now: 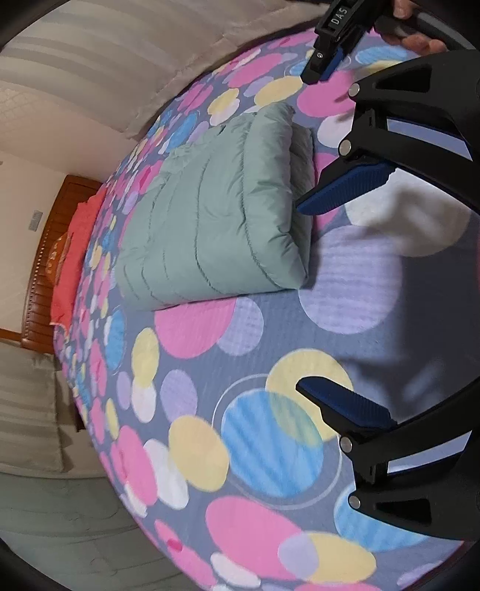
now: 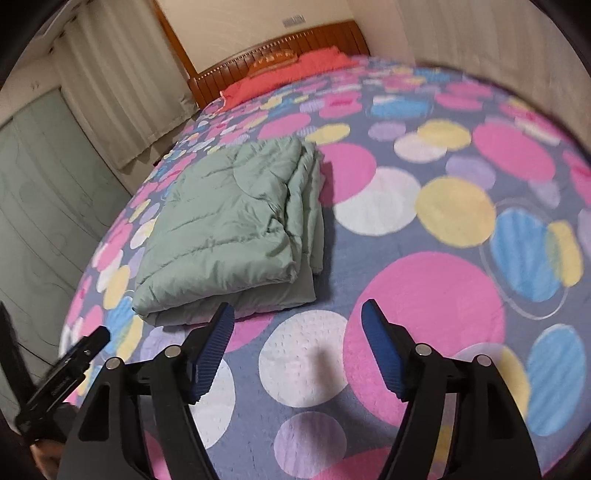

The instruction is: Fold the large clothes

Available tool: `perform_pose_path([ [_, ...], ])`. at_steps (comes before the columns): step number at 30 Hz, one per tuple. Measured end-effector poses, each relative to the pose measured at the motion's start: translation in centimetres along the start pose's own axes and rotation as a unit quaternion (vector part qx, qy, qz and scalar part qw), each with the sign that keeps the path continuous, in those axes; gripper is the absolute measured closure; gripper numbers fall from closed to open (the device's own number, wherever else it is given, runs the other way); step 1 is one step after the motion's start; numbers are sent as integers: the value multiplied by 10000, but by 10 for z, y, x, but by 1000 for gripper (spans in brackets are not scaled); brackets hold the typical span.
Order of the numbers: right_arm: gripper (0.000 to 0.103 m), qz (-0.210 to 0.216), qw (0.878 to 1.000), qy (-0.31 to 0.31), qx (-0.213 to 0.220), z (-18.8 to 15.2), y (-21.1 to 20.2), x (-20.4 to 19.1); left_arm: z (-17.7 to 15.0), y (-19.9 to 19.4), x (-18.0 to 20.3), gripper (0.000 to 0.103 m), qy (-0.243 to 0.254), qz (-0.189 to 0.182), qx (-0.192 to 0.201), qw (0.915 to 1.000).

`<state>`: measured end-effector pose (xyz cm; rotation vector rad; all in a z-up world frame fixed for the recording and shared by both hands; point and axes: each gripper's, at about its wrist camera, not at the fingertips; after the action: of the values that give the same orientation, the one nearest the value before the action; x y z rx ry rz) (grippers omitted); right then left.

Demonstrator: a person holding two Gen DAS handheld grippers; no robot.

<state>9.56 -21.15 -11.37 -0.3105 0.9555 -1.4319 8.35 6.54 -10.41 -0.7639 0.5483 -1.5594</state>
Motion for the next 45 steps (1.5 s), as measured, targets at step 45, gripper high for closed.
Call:
perform_pose_path([
  [45, 23, -350, 9875, -973, 1188, -13, -86, -81, 2, -122, 43, 6, 177, 610, 1086, 9921],
])
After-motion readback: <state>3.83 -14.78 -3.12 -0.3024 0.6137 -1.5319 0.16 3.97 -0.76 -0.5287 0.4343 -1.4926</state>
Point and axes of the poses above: each gripper's, at about its wrist camera, not at the fingertips, and y roughly the way its jaws point, x to its right, z to its top, and after that the axes turned 2 degrees about y, right-handed
